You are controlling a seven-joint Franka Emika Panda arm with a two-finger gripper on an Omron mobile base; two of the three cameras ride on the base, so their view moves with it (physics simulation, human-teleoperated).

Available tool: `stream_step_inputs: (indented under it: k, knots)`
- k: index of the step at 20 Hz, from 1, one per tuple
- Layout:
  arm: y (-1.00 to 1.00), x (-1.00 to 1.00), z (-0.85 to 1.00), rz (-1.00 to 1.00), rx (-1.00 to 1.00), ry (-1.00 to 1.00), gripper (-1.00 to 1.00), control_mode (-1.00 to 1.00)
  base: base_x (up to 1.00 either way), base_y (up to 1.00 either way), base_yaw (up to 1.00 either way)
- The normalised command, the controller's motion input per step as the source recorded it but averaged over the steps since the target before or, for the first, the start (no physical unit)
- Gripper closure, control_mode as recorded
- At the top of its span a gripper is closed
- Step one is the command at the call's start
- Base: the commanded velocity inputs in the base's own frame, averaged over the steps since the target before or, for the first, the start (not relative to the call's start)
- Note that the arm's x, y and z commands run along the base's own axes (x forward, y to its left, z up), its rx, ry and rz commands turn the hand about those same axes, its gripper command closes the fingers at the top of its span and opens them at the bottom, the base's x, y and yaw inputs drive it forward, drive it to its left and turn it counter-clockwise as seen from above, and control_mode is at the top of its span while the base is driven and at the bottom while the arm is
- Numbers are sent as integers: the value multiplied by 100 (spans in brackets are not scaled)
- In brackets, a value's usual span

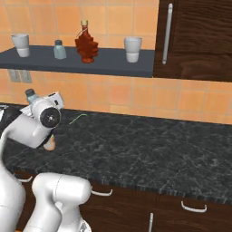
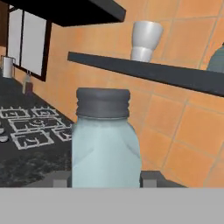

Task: Put the shaker and condiment bottle from the counter next to their counterparts in the cabinet.

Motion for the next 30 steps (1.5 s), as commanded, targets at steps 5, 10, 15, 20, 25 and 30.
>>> stream_step_inputs:
  k: [5,10,15,20,25,30]
  knots:
    - [14,-14,63,-37,0,-1,100,-100,0,0,0]
    - [9,-12,81,-32,0,-3,100,-100,0,0,0]
    - [4,-17,83,-30,3,-3,100,-100,0,0,0]
    - [6,-14,81,-30,3,-2,100,-100,0,0,0]
    - [6,-2,70,-27,7,-1,100,-100,0,0,0]
    - [-6,7,0,-3,9,1,100,-100,0,0,0]
